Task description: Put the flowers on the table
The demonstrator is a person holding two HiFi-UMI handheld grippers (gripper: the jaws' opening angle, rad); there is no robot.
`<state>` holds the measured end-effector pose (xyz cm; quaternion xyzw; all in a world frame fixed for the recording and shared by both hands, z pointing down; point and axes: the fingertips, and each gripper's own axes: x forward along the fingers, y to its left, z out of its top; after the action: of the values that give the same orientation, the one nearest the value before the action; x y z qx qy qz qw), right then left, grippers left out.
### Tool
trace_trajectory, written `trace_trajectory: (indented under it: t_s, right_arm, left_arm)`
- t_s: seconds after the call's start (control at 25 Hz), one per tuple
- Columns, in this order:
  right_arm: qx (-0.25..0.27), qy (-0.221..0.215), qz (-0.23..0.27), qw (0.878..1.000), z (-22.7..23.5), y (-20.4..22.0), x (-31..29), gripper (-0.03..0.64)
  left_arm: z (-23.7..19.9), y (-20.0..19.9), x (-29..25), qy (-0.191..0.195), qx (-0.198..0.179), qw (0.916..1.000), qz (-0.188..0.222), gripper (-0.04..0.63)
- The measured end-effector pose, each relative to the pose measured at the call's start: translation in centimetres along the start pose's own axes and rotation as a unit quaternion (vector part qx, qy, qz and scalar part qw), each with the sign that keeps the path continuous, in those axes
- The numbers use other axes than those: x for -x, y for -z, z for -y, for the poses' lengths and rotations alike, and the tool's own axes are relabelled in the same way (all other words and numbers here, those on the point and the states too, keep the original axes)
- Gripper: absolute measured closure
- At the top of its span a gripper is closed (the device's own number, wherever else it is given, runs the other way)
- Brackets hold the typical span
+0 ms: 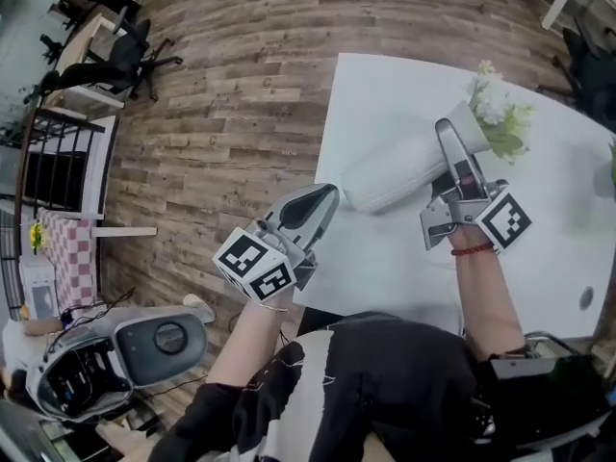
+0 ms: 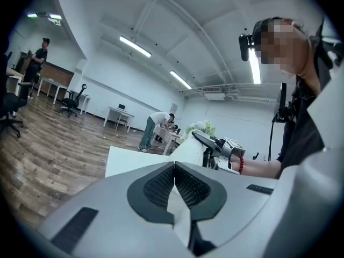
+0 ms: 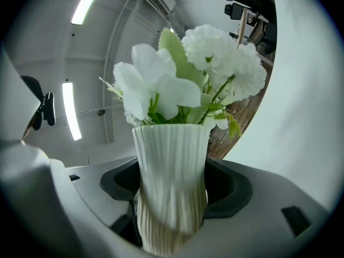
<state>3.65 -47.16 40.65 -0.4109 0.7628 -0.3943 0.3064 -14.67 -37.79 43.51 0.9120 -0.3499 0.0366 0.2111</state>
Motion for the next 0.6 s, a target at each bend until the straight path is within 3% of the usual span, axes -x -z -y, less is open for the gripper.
trace_trajectory:
  t_s: [0.16, 0.4, 0.6]
  right_arm:
    - [0.025, 0.011, 0.022, 0.999, 0.0, -0.6, -0.7, 0.279]
    - [0.057, 0.065, 0.058, 0.995, 1.2, -1.4, -1.9, 0.279]
    - [0.11, 0.09, 0.07, 0.987, 1.4, -1.3, -5.1, 0.279]
  left_arm:
    - [-1.4, 0.6, -1.9, 0.034, 0.006, 0.9994, -0.002, 0.58]
    - [-2.8, -0.1, -4.3, 0.098, -0.006, 0.9951, -0.012, 0.58]
    - [-6.0, 0.4, -6.0, 0.12, 0.013, 0.992, -0.039, 0.58]
